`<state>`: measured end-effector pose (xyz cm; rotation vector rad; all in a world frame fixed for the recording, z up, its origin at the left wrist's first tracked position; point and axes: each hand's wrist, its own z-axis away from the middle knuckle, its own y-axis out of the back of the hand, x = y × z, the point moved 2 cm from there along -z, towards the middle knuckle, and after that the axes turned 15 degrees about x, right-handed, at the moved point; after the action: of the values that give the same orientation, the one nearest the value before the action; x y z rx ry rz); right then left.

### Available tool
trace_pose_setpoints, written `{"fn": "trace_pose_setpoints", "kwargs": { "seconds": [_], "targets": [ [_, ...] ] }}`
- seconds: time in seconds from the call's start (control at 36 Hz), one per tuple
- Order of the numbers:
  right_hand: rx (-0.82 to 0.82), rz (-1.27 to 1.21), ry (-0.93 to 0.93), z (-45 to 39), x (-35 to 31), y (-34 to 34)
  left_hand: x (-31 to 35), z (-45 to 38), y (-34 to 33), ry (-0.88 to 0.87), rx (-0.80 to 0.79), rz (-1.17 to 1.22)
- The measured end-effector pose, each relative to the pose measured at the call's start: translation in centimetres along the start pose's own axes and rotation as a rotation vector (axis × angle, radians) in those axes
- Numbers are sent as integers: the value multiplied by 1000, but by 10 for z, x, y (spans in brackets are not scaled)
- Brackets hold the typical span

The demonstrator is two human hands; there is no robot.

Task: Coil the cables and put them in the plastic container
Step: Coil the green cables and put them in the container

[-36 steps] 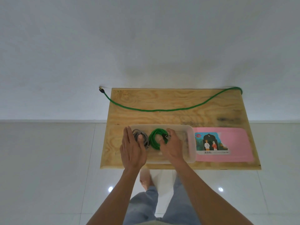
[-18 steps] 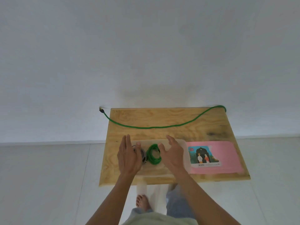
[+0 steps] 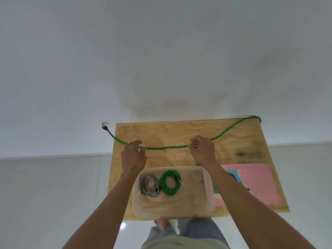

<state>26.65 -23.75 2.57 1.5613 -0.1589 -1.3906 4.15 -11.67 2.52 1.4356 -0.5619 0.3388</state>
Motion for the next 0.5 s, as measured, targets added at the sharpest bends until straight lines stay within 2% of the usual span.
{"fn": "trace_pose_setpoints", "kwargs": {
  "seconds": [0.14,0.22,0.39,0.5],
  "targets": [
    [-99,75,-38,-21,19,-13,0,-22,-22,-40,-130,-157],
    [-137,145,-35,-32,30,-19,-2,-29,-37,-128,-193,-230],
    [-142,416,48,-43,46,-20,-5,-32,-53,-284,-269,-421],
    [-178,576,134,-40,49,-14,-15,-30,-50,-274,-288,-434]
  ]
}}
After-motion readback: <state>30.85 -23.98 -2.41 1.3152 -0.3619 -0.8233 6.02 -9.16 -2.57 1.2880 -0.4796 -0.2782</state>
